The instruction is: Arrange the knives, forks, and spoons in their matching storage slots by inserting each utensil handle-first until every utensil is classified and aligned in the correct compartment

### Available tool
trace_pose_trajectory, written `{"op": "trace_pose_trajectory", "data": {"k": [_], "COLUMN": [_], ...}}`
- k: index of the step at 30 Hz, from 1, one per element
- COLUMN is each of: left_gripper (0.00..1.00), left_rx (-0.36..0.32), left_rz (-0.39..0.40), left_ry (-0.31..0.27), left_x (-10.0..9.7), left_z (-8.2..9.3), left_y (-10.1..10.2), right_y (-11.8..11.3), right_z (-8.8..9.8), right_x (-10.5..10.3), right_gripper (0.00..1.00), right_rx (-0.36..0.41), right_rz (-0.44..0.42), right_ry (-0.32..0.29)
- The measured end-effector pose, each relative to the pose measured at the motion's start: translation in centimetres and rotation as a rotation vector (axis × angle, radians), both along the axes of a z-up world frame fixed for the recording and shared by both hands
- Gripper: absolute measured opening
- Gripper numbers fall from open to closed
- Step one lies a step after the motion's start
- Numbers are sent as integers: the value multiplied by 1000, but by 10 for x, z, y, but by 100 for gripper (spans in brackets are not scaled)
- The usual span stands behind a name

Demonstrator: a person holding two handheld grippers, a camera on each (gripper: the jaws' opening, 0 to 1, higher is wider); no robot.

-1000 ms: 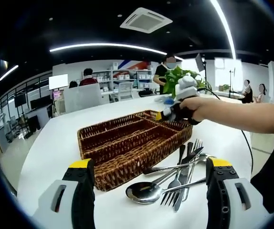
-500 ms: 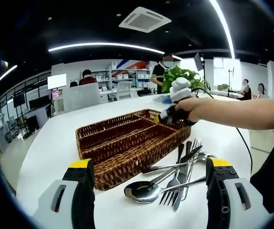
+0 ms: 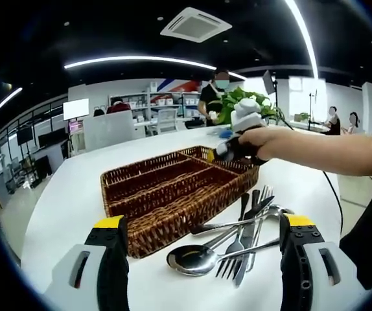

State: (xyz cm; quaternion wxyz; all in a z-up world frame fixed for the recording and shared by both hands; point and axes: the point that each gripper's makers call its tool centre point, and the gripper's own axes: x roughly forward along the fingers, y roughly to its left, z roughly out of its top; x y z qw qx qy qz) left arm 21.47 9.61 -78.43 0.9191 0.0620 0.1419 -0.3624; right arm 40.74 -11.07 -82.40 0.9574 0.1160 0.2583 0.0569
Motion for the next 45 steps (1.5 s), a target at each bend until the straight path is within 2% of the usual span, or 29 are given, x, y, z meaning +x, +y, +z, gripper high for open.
{"op": "trace_pose_trajectory", "data": {"k": [4, 7, 11, 18, 28, 32, 38, 45], "left_gripper": [99, 99, 99, 99, 99, 99, 99, 99], "left_rx": [1, 0, 0, -9, -7, -9, -19, -71], "left_rz": [3, 6, 7, 8, 12, 16, 26, 22], "left_ry": [1, 2, 3, -3, -12, -16, -7, -3], "left_x": [1, 2, 3, 4, 4, 5, 5, 5], "left_z": [0, 0, 1, 4, 9, 12, 14, 22], "left_y": [1, 1, 1, 1, 6, 7, 9, 6], "right_y": [3, 5, 9, 9, 11, 10, 19, 16], "right_z": [24, 34, 37, 45, 66, 71, 77, 75], "right_x": [-4, -11, -21, -37, -71, -84, -107, -132], "right_gripper": [18, 22, 27, 40, 54, 61, 73, 82], "right_rx": [-37, -49, -51, -105, -168, -200, -182, -194], "right_rz": [49, 84, 125, 183, 283, 334, 441, 481], "right_ry": [-57, -81, -87, -126, -227, -249, -298, -312]}}
